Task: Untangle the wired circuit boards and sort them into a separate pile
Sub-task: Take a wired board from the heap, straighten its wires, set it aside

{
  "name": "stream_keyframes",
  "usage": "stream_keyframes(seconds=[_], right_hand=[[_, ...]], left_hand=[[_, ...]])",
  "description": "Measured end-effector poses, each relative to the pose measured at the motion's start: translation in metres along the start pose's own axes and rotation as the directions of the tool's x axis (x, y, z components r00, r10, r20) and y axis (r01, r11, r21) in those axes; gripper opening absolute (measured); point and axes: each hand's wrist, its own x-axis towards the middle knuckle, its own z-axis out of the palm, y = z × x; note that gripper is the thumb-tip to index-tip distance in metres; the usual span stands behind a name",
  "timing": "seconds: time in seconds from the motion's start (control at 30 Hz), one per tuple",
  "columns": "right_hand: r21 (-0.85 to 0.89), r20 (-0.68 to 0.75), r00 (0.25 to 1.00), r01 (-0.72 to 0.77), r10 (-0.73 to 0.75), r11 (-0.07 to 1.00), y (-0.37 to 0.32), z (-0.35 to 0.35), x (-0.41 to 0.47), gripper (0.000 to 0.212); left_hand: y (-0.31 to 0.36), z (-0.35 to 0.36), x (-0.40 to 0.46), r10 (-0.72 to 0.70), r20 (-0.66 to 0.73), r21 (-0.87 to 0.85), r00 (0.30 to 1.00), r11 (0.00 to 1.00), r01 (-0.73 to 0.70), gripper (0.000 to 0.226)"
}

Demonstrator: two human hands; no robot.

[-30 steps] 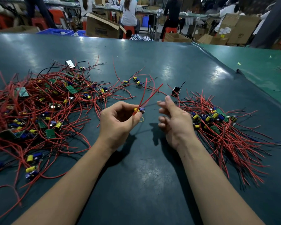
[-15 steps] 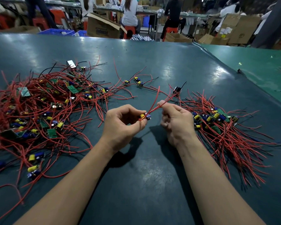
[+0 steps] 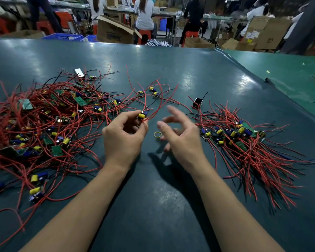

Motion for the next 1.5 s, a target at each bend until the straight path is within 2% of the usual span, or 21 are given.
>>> stream_keyframes(seconds=[0.07,0.1,0.2,0.27,0.33,0.4,0.47,0.5,0.57,0.63,0.73,0.8,0.9,1.2,1.37,1.5], right_hand=[[0.100,0.168,0.985,-0.046,0.028,0.994,0.000,0.008,-0.006,0.026],[0.112,0.182,0.983,-0.046,0.025,0.993,-0.001,0.010,-0.007,0.023],[0.130,0.047,0.999,0.007,-0.013,0.992,-0.005,0.009,-0.006,0.019],[0.224,-0.033,0.999,0.011,-0.004,0.975,-0.009,0.004,-0.002,0.013],[0.339,-0.067,0.996,-0.037,0.063,0.940,-0.013,-0.001,-0.001,0.013],[0.452,-0.011,0.990,-0.118,0.138,0.884,-0.016,-0.005,0.000,0.015],[0.481,0.093,0.980,-0.199,0.176,0.854,-0.017,-0.005,-0.001,0.016],[0.467,0.139,0.972,-0.234,0.190,0.853,-0.017,-0.004,-0.002,0.015],[0.442,0.195,0.955,-0.290,0.225,0.849,-0.017,-0.001,-0.003,0.016],[0.442,0.188,0.948,-0.315,0.257,0.840,-0.016,-0.001,-0.002,0.021],[0.426,0.099,0.965,-0.260,0.242,0.866,-0.014,0.000,-0.001,0.014],[0.390,0.055,0.981,-0.194,0.188,0.900,-0.013,0.001,-0.001,0.011],[0.370,0.060,0.987,-0.160,0.149,0.915,-0.012,0.001,-0.002,0.019],[0.342,-0.142,0.983,-0.063,0.118,0.937,-0.013,0.002,0.001,0.020],[0.340,-0.202,0.963,-0.102,0.178,0.935,-0.012,0.000,0.003,0.022],[0.496,-0.088,0.935,-0.257,0.342,0.829,-0.013,-0.008,0.006,0.009]], left_hand=[[-0.002,0.000,0.000,0.035,0.047,0.089,0.998,0.995,-0.039,0.028],[-0.002,-0.001,0.000,0.059,0.086,0.102,0.995,0.993,-0.067,0.032],[0.001,0.000,-0.002,0.166,0.266,0.016,0.950,0.984,-0.176,0.047],[0.004,0.003,-0.006,0.226,0.327,-0.052,0.918,0.974,-0.221,0.048],[0.008,0.005,-0.009,0.168,0.287,-0.178,0.943,0.977,-0.120,0.030],[0.011,0.005,-0.006,-0.010,0.254,-0.330,0.967,0.939,0.096,0.012],[0.012,0.004,-0.003,-0.175,0.331,-0.414,0.927,0.856,0.309,0.017],[0.011,0.005,-0.002,-0.210,0.377,-0.428,0.902,0.824,0.371,0.023],[0.011,0.005,-0.001,-0.201,0.410,-0.441,0.890,0.810,0.386,0.030],[0.011,0.004,-0.001,-0.208,0.396,-0.468,0.894,0.792,0.392,0.027],[0.010,0.005,0.001,-0.272,0.371,-0.481,0.888,0.761,0.434,0.026],[0.010,0.007,0.001,-0.305,0.341,-0.431,0.889,0.790,0.436,0.025],[0.009,0.008,0.002,-0.338,0.271,-0.402,0.901,0.811,0.425,0.028],[0.012,0.009,0.001,-0.265,0.227,-0.404,0.937,0.850,0.338,0.033],[0.012,0.010,-0.001,-0.248,0.229,-0.383,0.941,0.866,0.322,0.021],[0.013,0.007,0.000,-0.234,0.247,-0.330,0.940,0.892,0.309,0.022]])
